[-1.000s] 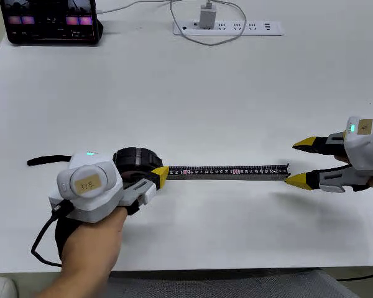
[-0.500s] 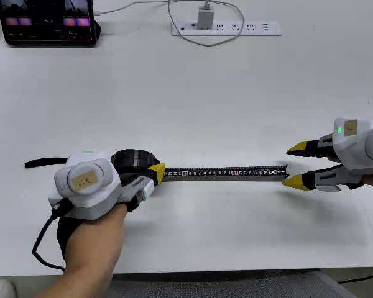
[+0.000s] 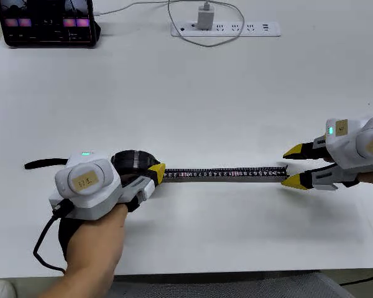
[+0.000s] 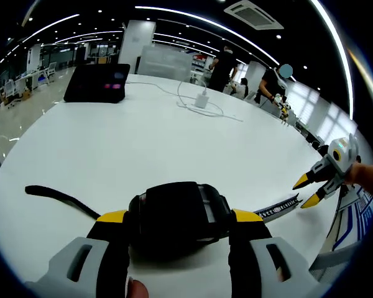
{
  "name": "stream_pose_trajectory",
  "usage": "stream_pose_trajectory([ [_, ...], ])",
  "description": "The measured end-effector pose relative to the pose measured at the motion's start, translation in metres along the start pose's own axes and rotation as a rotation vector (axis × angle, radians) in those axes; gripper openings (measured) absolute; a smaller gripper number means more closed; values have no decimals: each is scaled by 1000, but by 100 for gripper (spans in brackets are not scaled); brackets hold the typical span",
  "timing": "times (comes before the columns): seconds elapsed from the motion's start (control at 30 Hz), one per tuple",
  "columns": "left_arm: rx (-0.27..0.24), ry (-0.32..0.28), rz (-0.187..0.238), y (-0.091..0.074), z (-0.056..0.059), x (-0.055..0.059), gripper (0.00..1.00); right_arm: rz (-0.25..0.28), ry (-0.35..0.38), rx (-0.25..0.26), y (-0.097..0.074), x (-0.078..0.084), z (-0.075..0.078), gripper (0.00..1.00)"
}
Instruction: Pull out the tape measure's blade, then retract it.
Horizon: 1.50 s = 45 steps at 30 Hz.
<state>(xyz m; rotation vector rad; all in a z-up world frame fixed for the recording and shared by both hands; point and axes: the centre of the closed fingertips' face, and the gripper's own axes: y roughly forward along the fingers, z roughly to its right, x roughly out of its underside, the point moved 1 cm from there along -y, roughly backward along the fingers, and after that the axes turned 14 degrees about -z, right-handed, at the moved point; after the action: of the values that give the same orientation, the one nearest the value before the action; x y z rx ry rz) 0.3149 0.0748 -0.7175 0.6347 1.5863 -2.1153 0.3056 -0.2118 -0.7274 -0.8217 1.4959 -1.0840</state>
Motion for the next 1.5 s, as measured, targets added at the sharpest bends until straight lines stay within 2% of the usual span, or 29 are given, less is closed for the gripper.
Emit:
stream_pose_trajectory([
  [0.4, -1, 8, -3, 1, 0, 1, 61, -42, -42, -30, 6, 3, -2, 21],
  [0.87, -7, 12, -4, 1, 0, 1, 61, -84, -110, -23, 12, 6, -3, 13],
  [1.5, -13, 23, -24, 1, 0, 2, 60, -96, -94, -25, 12, 6, -1, 11],
])
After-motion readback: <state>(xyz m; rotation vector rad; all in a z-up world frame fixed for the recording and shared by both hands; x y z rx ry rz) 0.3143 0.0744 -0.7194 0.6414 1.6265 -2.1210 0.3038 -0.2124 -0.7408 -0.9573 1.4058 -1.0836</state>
